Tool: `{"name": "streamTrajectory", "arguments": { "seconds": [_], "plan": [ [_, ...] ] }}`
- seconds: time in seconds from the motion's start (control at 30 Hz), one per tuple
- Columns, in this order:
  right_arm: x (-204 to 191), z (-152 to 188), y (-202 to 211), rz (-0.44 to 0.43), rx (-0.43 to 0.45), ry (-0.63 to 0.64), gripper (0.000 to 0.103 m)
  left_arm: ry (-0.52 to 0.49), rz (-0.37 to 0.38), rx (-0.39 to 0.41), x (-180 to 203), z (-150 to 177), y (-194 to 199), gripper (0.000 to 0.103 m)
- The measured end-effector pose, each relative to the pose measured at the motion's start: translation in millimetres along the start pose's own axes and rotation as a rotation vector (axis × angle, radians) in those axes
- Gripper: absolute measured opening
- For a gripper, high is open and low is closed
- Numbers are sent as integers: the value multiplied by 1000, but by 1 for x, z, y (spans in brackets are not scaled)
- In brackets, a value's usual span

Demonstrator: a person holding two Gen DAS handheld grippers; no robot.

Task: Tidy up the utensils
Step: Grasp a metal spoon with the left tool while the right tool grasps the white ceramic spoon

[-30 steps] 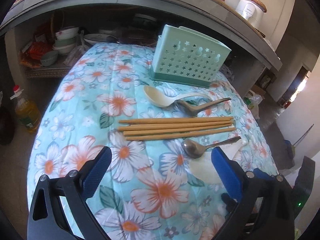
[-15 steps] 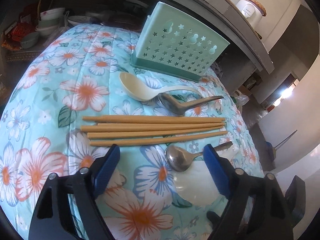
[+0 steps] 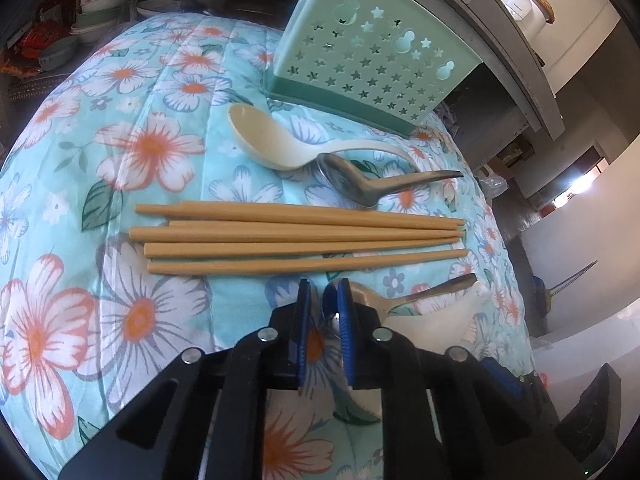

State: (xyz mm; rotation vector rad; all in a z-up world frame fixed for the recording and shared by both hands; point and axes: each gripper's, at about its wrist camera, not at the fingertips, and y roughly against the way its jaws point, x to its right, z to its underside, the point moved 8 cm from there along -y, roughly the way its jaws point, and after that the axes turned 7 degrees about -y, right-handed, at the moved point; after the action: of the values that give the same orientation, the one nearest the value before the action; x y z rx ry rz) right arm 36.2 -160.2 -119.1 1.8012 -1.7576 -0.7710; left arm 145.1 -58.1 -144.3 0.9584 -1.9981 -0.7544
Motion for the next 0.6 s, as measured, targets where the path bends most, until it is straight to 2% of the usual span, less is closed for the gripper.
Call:
{"name": "streamTrajectory", "arguments": {
  "seconds": [0.1, 0.23, 0.47, 0.6],
  "plan": [
    [-7, 0, 7, 0, 13, 36, 79, 26, 36, 4, -2, 2, 5, 6],
    [-15, -2, 15, 0, 33, 74, 67, 116, 90, 22, -11, 7, 20, 3],
    [-44, -14, 24, -13, 88, 216, 57, 306, 43, 80, -63, 30, 59, 3],
    [-62, -16, 11, 9, 79, 322, 47, 380, 92, 104, -76, 39, 73, 3]
  ]
}}
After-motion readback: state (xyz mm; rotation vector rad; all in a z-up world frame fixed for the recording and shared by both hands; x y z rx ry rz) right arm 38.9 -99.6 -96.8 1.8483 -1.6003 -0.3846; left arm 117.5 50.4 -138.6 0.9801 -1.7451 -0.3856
